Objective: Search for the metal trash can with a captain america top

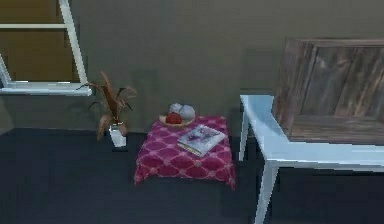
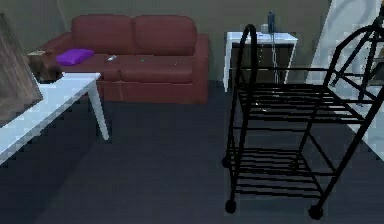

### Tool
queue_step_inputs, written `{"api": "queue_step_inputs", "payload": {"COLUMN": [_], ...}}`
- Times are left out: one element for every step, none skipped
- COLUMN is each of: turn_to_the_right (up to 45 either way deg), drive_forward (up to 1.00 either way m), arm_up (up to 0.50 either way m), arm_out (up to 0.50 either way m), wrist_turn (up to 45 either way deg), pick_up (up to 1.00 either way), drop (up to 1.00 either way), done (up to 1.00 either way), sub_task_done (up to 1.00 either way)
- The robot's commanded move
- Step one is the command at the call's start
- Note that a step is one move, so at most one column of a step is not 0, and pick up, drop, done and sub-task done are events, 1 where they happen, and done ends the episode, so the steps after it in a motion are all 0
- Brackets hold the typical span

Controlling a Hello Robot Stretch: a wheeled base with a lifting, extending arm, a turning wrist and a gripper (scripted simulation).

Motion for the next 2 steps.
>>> {"api": "queue_step_inputs", "payload": {"turn_to_the_right": [-21.0,0.0], "drive_forward": [0.0,0.65], "arm_up": [0.0,0.0], "arm_out": [0.0,0.0], "wrist_turn": [0.0,0.0], "pick_up": [0.0,0.0], "drop": [0.0,0.0], "done": [0.0,0.0], "sub_task_done": [0.0,0.0]}}
